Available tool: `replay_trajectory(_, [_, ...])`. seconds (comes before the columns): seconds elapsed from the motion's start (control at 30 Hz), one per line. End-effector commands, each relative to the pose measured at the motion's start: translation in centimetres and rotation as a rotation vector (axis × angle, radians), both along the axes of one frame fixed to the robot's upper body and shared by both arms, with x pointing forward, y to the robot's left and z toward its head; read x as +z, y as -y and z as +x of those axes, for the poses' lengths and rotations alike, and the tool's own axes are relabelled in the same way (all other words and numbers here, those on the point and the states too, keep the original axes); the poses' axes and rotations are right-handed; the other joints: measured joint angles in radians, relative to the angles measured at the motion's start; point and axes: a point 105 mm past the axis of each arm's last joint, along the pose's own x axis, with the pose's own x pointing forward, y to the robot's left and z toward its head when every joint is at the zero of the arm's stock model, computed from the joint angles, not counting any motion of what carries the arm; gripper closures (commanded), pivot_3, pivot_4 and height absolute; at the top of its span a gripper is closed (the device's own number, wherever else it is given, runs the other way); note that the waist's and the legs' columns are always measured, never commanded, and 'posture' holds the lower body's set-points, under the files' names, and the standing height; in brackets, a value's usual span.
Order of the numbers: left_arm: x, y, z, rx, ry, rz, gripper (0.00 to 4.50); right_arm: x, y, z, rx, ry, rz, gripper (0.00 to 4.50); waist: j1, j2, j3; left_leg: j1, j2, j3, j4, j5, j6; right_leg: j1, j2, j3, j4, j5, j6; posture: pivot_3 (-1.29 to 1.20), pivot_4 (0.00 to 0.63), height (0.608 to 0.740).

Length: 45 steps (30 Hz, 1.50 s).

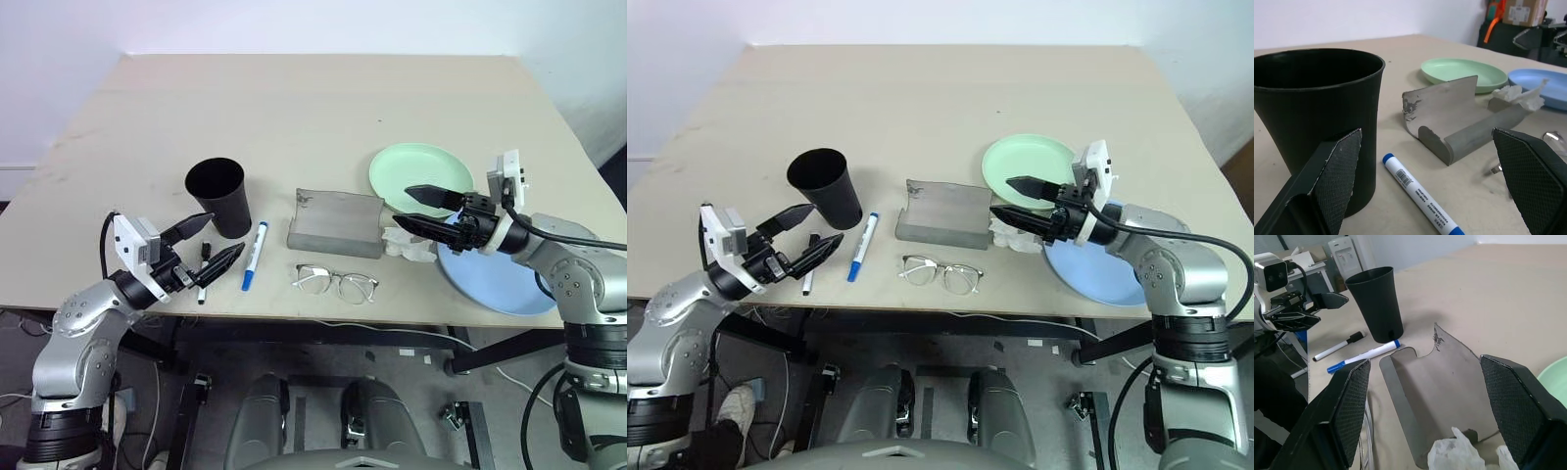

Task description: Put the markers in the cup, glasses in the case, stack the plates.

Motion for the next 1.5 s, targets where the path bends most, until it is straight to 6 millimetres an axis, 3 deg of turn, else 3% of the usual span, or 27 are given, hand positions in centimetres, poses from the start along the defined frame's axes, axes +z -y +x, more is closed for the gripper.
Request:
replay_trajectory(0.03, [1.5,0.2,-0.1,0.001,0.057,-0.003,0.05,1.2,-0.4,0.1,0.011,0.063,0.007,0.73,0.0,0.0,0.0,0.0,0.0,0.0,0.0,0.0,0.0,0.0,0.0,0.0,-0.001,0.0,0.001,0.0,0.15,0.67])
replay_trajectory(0.37, [0.7,1.2,0.0,-0.033,0.048,-0.022,0.05,1.4,0.6,0.9,-0.04,0.05,-0.002,0.73,-0.001,0.0,0.0,0.002,0.0,0.009,0.0,0.0,-0.001,0.0,-0.001,0.007,-0.002,0.004,0.005,0.0,0.15,0.67])
replay_trajectory(0.47, [-0.2,1.6,-0.3,-0.076,0.008,-0.012,0.05,1.9,1.7,0.8,-0.077,0.038,-0.01,0.73,0.0,0.0,0.0,0.003,0.0,0.01,0.0,0.0,-0.001,0.0,-0.001,0.008,-0.002,0.004,0.006,0.0,0.15,0.67])
replay_trajectory(0.77, [-0.4,3.4,-1.0,-0.193,-0.031,-0.011,0.05,1.3,4.8,0.4,-0.202,-0.003,-0.133,0.73,0.0,-0.001,0.0,0.003,0.0,0.012,0.0,0.0,-0.001,0.0,-0.001,0.01,-0.003,0.005,0.006,0.0,0.15,0.67])
replay_trajectory(0.9, [-0.8,3.6,-0.9,-0.213,-0.042,-0.008,0.05,0.9,7.4,0.6,-0.301,-0.054,-0.205,0.73,0.0,-0.001,0.0,0.003,0.0,0.013,0.0,0.0,-0.001,-0.001,-0.001,0.011,-0.003,0.005,0.006,0.0,0.15,0.67])
replay_trajectory(1.2, [0.2,4.7,-0.4,-0.269,-0.019,-0.003,0.05,-0.2,15.5,1.3,-0.631,-0.136,-0.379,0.73,0.0,-0.001,0.001,0.004,0.0,0.016,0.0,0.0,-0.001,-0.001,-0.001,0.013,-0.003,0.005,0.005,0.0,0.15,0.67])
replay_trajectory(1.37, [0.2,5.1,-0.3,-0.274,-0.011,0.0,0.05,-0.3,18.5,1.6,-0.748,-0.173,-0.378,0.73,-0.002,-0.001,0.001,0.004,0.0,0.017,0.0,0.0,-0.001,-0.002,0.0,0.014,-0.003,0.006,0.006,0.0,0.15,0.67])
replay_trajectory(1.5, [0.0,5.1,-0.1,-0.263,-0.01,0.001,0.05,-1.4,19.7,1.7,-0.795,-0.216,-0.424,0.73,0.0,-0.001,0.001,0.005,0.0,0.017,0.0,0.0,-0.001,-0.002,0.001,0.015,-0.003,0.006,0.006,0.0,0.15,0.67])
